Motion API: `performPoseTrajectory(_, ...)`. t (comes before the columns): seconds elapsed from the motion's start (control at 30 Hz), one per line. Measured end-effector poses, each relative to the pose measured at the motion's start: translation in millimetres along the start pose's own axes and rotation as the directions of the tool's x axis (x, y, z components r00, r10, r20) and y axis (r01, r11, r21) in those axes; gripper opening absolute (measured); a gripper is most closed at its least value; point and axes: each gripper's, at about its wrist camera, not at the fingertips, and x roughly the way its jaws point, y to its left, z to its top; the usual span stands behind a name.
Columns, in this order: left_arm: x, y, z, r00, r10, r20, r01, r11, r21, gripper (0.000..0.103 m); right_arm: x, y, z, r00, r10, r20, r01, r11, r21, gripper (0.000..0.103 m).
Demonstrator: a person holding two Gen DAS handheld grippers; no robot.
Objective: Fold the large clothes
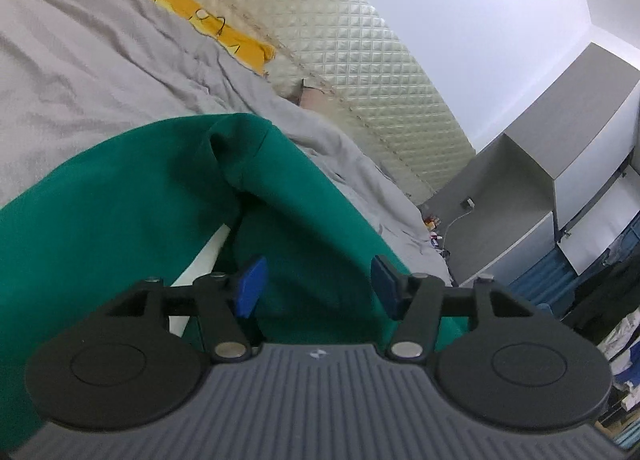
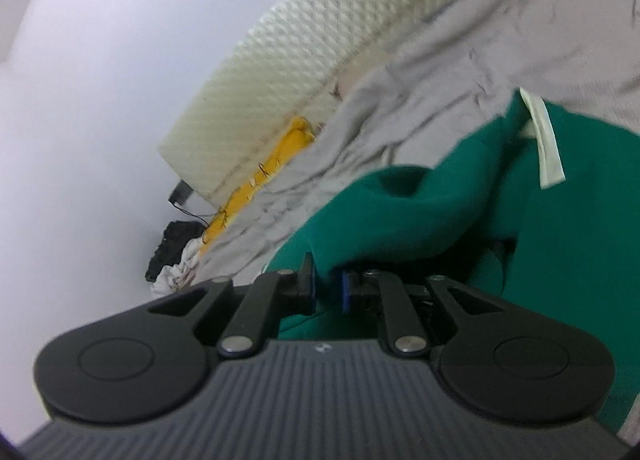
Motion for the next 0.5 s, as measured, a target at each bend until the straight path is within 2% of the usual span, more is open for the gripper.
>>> performPoseTrajectory(0.17, 14, 7, -1, 1.0, -0.002, -0.031, 0.001, 1.0, -0.028, 0.079, 7, -2, -1, 0.999, 0.031, -0.026, -0.031, 0.999, 0.017, 0.021)
performPoseTrajectory(0.2, 18, 8, -2, 0.999, -0.005, -0.038, 0.003, 0.999, -0.032, 0.081, 9, -2, -1, 0.999, 0.027, -0.03, -0.026, 1.0, 0.016, 0.029)
performPoseTrajectory(0.23, 24, 10, -1, 0.999, -0.013, -0.048, 0.011, 0.999, -0.042, 0.085, 8, -4, -2, 0.999, 0.021, -0.035, -0.02, 1.0, 0.015, 0.043)
performPoseTrajectory(0.3, 38, 13, -2, 0.996, -0.038, -0.082, 0.033, 0.997, -0.07, 0.089, 6, -9, -3, 0.999, 0.017, -0.045, -0.016, 1.0, 0.023, 0.065)
performPoseTrajectory(0.4, 59, 16, -6, 0.991, -0.042, -0.125, 0.03, 0.995, -0.095, 0.095, 10, -12, -5, 0.998, 0.031, -0.06, -0.029, 0.999, 0.042, 0.068)
performPoseTrajectory(0.5, 82, 21, -11, 0.976, -0.065, -0.208, 0.039, 0.991, -0.127, 0.1, 14, -15, -7, 0.998, 0.028, -0.065, -0.024, 0.998, 0.053, 0.089)
